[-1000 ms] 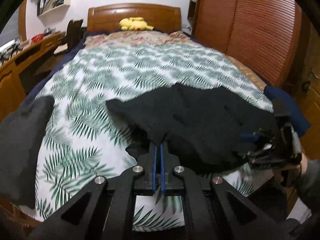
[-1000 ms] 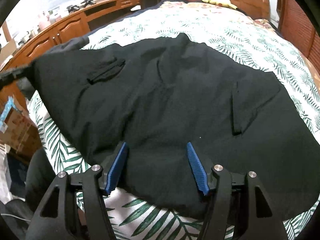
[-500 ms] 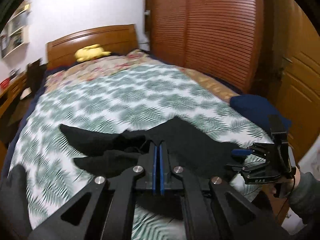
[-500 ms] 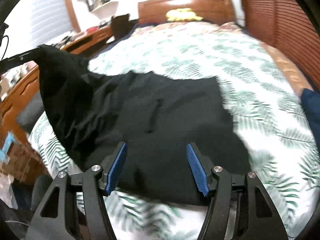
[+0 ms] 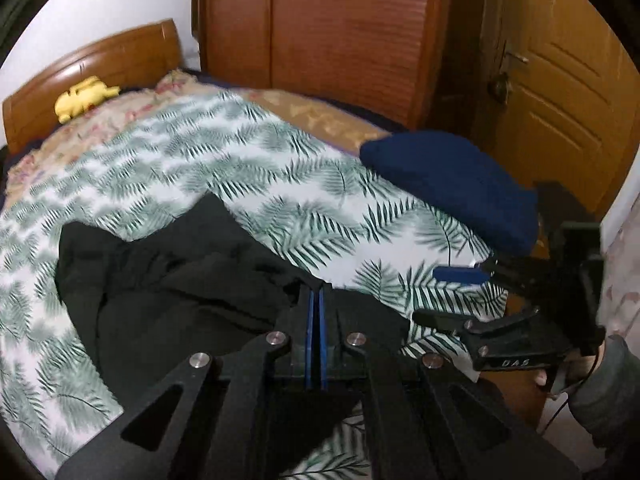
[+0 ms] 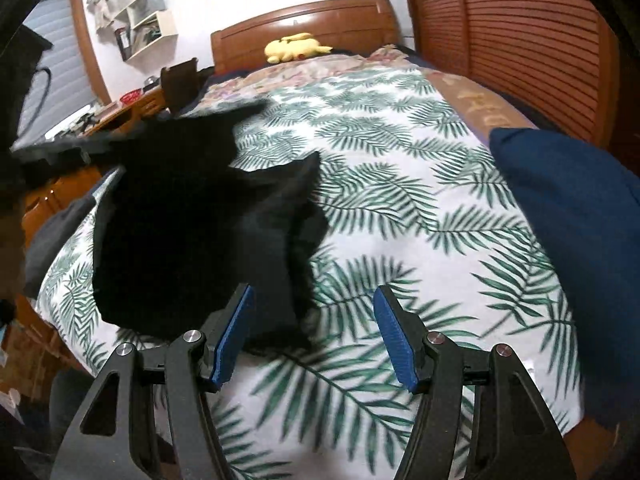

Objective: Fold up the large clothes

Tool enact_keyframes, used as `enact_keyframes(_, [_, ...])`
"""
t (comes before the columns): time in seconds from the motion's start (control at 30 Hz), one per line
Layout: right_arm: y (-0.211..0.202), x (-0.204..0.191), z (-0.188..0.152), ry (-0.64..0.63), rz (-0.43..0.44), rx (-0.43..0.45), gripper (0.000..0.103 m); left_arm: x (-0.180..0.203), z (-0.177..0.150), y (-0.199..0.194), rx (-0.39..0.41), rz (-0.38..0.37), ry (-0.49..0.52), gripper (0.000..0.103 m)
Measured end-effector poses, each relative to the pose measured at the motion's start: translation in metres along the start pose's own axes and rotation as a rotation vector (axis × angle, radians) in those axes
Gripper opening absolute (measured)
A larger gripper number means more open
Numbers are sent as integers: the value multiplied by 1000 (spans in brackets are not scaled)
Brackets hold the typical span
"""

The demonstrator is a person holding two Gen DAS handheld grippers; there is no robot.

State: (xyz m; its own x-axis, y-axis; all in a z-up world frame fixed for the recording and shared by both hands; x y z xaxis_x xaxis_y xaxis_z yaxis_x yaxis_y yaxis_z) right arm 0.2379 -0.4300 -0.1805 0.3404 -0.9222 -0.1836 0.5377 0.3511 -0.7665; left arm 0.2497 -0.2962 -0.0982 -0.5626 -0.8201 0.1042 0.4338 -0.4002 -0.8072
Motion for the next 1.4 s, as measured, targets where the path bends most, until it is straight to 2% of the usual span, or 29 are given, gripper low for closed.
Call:
enact_keyframes(0.13, [-1,7,-5,6,8,-3,63,2,-2,7,-20,15,-42,0])
enact_keyframes(0.27, [3,8,-4,0,5,-12,63,-4,-1,-3,-9,31,-80,3])
enact_keyframes(0.47, [-9,0,6,-19,-16,-5,63,-8,-7,-35,44,-10,-101,16])
enact_keyframes(0.63, [-21,-15,21,-40,-26,19,63,-13,-13,-61,72,-9,-95,26])
enact_keyframes(0.83, [-20,-45,43,-91,-16,43,63,-46,-35,-86,95,38,-143,33])
enact_keyframes(1.17, [-5,-105,91,-192,-11,67,63,-122,-86,-113,113,128,-254,34])
enact_keyframes(1.4, [7,-147,114,-259,-22,71,63,-161,-111,-127,129,154,-299,34])
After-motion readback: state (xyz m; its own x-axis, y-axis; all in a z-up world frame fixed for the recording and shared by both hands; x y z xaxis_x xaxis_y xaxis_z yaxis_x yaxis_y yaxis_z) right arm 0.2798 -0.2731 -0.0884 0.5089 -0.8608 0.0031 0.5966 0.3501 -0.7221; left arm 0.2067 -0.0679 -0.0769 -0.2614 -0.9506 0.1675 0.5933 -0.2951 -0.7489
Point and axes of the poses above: each gripper's, at about its wrist camera, not at the fingertips, and y roughly the way its jaws point, x to its right, z to its top, the point moved 10 cm from there along y, roughly the way its jaws point, and after that the axes turned 8 degrees about -x, right-handed, at the moved point
